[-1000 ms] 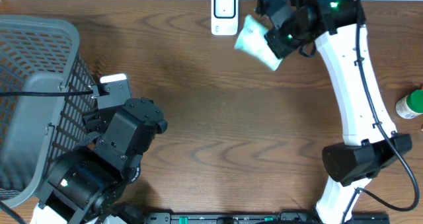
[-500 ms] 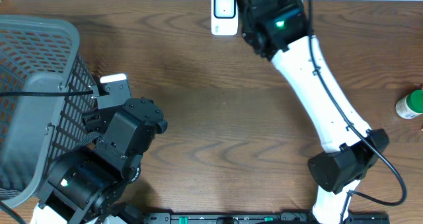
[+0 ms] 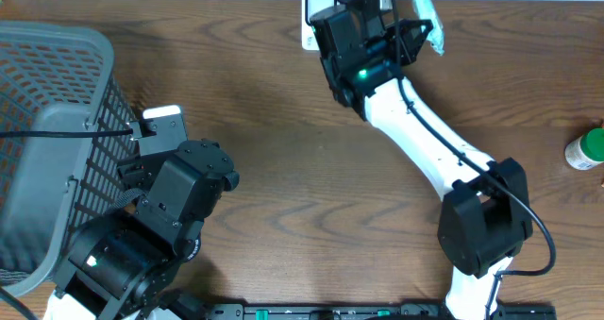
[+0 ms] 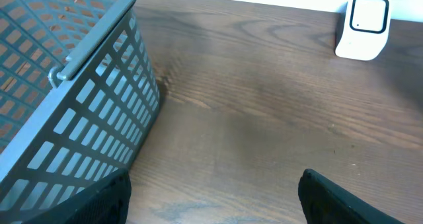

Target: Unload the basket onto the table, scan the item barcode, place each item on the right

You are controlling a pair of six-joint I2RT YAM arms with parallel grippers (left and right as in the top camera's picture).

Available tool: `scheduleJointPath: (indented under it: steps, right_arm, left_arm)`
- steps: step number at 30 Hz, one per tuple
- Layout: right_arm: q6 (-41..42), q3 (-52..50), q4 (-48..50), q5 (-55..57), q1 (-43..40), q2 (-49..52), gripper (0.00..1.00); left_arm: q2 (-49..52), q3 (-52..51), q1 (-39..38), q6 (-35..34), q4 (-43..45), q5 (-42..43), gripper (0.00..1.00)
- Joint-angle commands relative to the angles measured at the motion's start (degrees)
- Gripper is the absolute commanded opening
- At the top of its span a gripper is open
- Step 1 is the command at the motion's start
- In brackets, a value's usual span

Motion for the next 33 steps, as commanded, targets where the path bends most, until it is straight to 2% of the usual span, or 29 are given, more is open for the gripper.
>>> scheduleJointPath:
  steps: [1, 5, 8, 11, 16, 20, 21, 26, 28, 31, 33]
  right_arm:
    - [-9.9, -3.1, 5.9, 5.2, 0.4, -0.1, 0.02]
    - [-11.6, -4.4, 7.2, 6.4, 0.9, -0.1, 0.01]
    - [-9.5, -5.7, 3.9, 4.6, 3.7, -0.1, 0.01]
    - [-5.4, -6.8, -3.5, -3.3, 7.4, -0.1, 0.01]
    - [12.8, -6.8, -24.3, -29.1, 12.1, -0.1, 0.01]
    - [23.8, -6.8, -33.1, -50.4, 11.5, -0.3, 0.01]
    - [25.1, -6.8, -34.9, -59.7, 10.8, -0.5, 0.01]
    - [21.9, -6.8, -37.4, -91.2, 5.9, -0.5, 0.01]
    - [20.4, -6.8, -37.6, -95.5, 3.5, -0.5, 0.01]
    - [20.4, -6.8, -37.8, -94.4, 0.3, -0.5, 0.02]
    - [20.3, -6.8, -37.8, -94.2, -2.1, -0.5, 0.6]
  left_arm:
    - [-0.1, 0.0, 0.1, -0.5, -0.2, -0.3, 0.81]
    - [-0.1, 0.0, 0.1, -0.5, -0.2, -0.3, 0.81]
    - [-0.1, 0.0, 0.1, -0.5, -0.2, -0.3, 0.81]
    - [-0.1, 0.0, 0.1, -0.5, -0.2, -0.3, 0.81]
    - [-0.1, 0.0, 0.1, -0.5, -0.2, -0.3, 0.81]
    - [-0.1, 0.0, 0.1, -0.5, -0.2, -0.3, 0.81]
    - [-0.1, 0.0, 0.1, -0.5, -0.2, -0.3, 0.81]
    - [-0.1, 0.0, 0.1, -0.5, -0.2, -0.3, 0.81]
    - [-0.1, 0.0, 0.1, -0.5, -0.2, -0.3, 0.81]
    - [-0.1, 0.0, 0.1, -0.5, -0.2, -0.3, 0.82]
    - [-0.1, 0.0, 0.1, -0.5, -0.2, -0.3, 0.81]
